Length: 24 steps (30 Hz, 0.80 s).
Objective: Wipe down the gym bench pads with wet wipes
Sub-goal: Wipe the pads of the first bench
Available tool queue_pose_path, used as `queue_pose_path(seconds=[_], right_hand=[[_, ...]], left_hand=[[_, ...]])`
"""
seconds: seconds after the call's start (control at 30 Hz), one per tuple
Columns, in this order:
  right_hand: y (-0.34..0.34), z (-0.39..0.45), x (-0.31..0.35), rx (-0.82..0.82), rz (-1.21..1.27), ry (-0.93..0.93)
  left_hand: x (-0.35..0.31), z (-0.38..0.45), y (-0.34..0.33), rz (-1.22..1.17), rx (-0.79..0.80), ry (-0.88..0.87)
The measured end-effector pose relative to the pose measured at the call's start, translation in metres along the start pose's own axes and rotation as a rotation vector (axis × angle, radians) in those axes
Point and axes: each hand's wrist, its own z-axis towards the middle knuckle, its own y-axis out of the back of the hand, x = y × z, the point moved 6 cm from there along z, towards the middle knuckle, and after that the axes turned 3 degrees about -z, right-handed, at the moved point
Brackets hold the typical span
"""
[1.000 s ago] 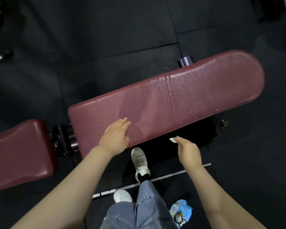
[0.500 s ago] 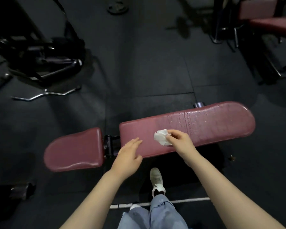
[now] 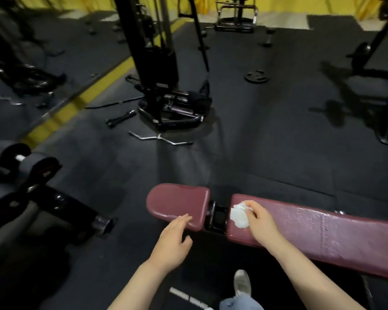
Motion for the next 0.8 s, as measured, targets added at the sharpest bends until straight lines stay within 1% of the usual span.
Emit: queue_pose_path(seconds=[0.07,0.13,0.2,0.33,0.47,0.57,0.67,0.73,0.8], right_hand=[[-0.02,0.003,0.007,0.021,0.067,-0.069],[-0.036,0.005,0.011,0.059,0.196,-0.153],[-0.057,0.012,0.019,0.106,0.279,-0.197],[-0.093,0.037,0.036,0.215,0.31,-0.207],[-0.123,0.071,0.048,0.295,0.276,-0.212],[-0.141,0.106,0.053,0.311,0.26,-0.247],[-0.154,0.139,0.062,0.263,0.215,-0.282],[-0.162,0.157,0.073,0.235,0.202,-0.279],[-0.17,0.17,0.086,0.24,0.219,-0.296]], left_hand=[[0.02,-0.013,0.02,-0.018,-0.049,0.05],[0.034,-0.021,0.032,-0.035,-0.084,0.091],[0.053,-0.026,0.047,-0.049,-0.121,0.141],[0.088,-0.019,0.067,-0.039,-0.146,0.212],[0.119,0.006,0.089,-0.022,-0.134,0.264],[0.138,0.035,0.111,-0.019,-0.123,0.3],[0.152,0.065,0.135,0.006,-0.095,0.325],[0.156,0.083,0.15,-0.001,-0.099,0.327],[0.158,0.104,0.163,-0.015,-0.097,0.307]])
